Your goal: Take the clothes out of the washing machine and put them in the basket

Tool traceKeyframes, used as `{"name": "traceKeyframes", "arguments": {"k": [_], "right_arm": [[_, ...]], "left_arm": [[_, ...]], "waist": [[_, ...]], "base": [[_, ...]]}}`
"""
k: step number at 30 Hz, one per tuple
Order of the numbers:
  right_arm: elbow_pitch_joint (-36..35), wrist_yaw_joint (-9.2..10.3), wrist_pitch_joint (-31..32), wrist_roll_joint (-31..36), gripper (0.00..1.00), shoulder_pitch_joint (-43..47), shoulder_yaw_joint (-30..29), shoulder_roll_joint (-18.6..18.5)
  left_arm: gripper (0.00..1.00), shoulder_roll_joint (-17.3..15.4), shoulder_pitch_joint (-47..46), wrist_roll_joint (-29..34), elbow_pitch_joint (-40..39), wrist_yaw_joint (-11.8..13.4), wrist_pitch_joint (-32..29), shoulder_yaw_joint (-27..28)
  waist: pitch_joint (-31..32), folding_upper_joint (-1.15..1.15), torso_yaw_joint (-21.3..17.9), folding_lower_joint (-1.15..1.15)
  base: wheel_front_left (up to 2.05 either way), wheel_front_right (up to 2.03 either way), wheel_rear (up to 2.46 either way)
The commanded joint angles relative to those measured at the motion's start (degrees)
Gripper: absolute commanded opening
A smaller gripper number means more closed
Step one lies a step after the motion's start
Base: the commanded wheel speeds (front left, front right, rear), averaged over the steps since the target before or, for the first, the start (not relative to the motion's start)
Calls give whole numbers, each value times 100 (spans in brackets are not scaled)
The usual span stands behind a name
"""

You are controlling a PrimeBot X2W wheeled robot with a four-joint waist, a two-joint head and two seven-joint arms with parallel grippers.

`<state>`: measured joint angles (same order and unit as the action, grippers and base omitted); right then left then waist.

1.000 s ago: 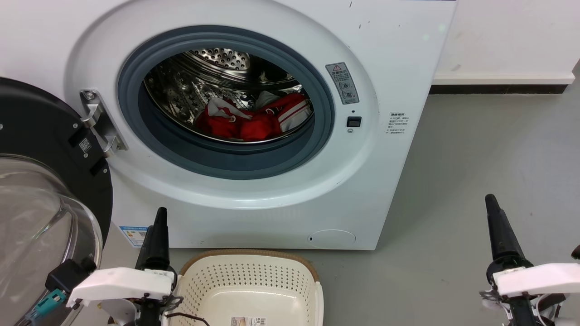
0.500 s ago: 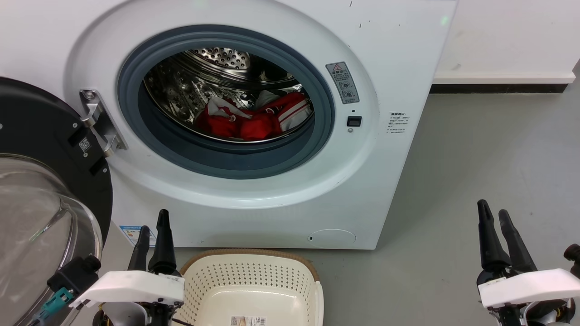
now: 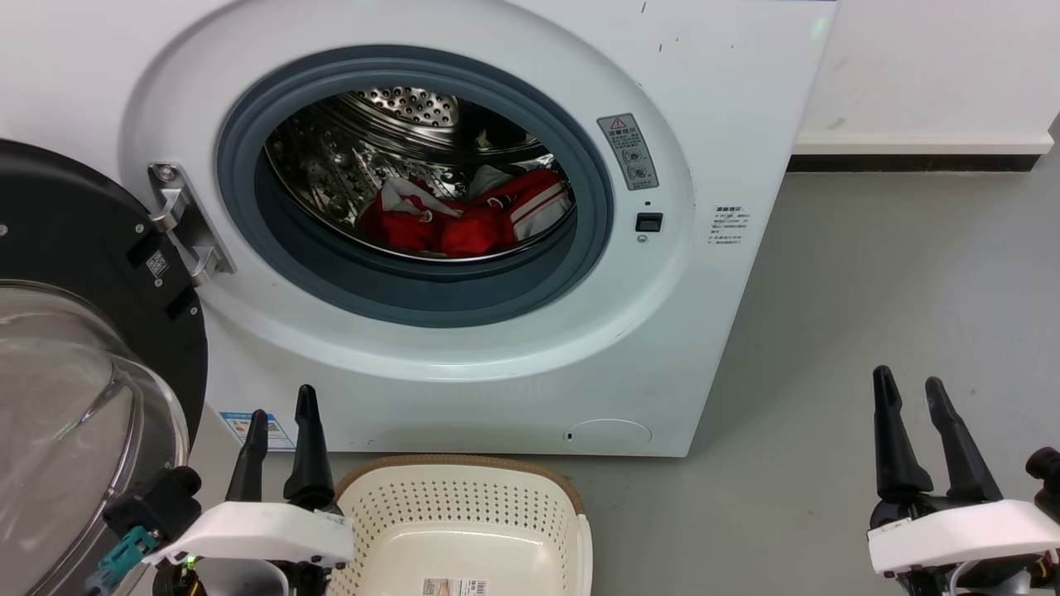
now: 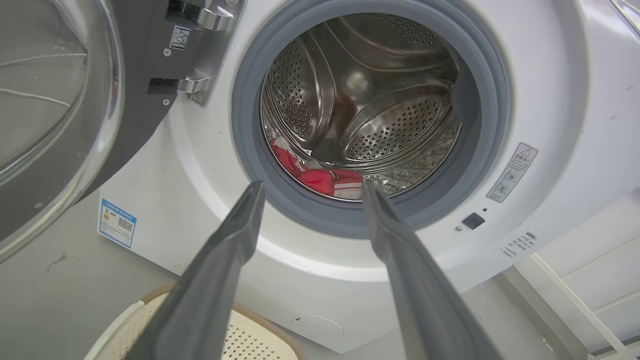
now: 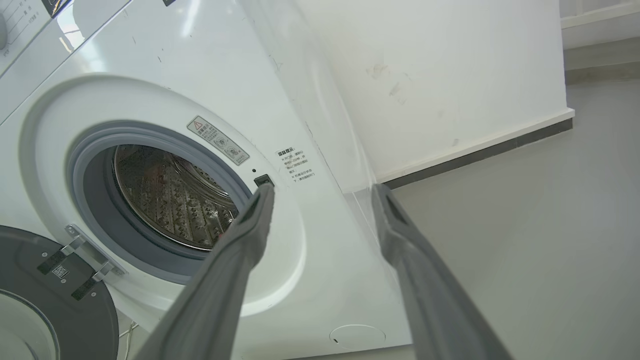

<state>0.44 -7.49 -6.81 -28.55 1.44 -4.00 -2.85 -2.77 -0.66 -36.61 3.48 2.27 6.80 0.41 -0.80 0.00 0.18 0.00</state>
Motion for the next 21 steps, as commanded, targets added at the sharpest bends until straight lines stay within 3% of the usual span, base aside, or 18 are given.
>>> {"name": "traceKeyframes", "arguments": {"k": [1,21], "right_arm": [[-97,0,-47,154,100,14,0,-9],[-334,0,-346,1377,100,207,-32,-8]], "left_arm": [[100,-12,-13,144,-97,24,50,-14],[100,-13,114,1323,-163,106,350,-135]], "waist": [[0,0,0,0],[-17,0,19,0]], "base": [[0,0,0],[0,0,0]]}}
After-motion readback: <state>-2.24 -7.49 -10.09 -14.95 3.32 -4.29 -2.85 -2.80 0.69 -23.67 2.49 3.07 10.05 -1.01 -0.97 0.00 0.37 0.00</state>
